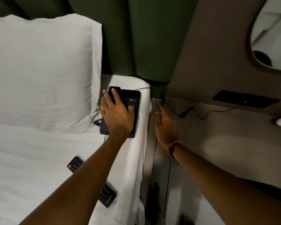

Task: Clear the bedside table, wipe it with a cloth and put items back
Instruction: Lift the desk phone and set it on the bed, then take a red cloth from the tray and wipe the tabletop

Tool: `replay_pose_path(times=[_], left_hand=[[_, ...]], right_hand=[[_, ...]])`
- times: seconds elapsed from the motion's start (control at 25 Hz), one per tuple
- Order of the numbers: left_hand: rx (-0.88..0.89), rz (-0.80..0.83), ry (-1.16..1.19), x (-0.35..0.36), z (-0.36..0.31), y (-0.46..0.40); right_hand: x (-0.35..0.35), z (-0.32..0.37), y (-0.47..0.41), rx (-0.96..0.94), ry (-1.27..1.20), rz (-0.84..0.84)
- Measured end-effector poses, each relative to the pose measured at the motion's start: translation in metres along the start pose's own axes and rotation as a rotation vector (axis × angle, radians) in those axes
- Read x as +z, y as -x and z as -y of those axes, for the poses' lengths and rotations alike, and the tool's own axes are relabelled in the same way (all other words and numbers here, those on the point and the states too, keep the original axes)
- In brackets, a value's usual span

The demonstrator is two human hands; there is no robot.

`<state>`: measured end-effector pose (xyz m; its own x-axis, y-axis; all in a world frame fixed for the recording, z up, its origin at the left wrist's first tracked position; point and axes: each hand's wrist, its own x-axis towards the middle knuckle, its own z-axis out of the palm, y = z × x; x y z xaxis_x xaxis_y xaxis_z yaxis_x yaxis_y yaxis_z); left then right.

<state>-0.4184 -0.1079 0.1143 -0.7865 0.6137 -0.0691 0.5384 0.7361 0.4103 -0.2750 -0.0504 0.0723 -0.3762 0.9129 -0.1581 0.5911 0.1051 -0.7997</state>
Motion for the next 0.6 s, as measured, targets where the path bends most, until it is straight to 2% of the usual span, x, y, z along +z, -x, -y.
replay_pose_path(times=[0.04, 0.12, 0.36, 0.52, 0.6], left_hand=[[0.104, 0.002, -0.007, 0.004, -0.022, 0.009], [0.276, 0.111, 0.030, 0.030, -0.069, 0.033], [0.670, 0.462, 0.125, 0.114, -0.182, 0.177], [0.956, 0.704, 0.088, 0.158, -0.250, 0.343], [1.079, 0.788, 0.076, 0.168, -0.272, 0.420]], right_hand=[[-0.015, -0.013, 0.002, -0.019, 0.032, -0.025], [-0.056, -0.046, 0.011, -0.005, 0.102, -0.108], [-0.195, -0.172, 0.097, 0.265, 0.149, -0.390], [-0.300, -0.268, 0.246, 0.523, 0.164, -0.704], [-0.338, -0.295, 0.321, 0.615, 0.152, -0.836]])
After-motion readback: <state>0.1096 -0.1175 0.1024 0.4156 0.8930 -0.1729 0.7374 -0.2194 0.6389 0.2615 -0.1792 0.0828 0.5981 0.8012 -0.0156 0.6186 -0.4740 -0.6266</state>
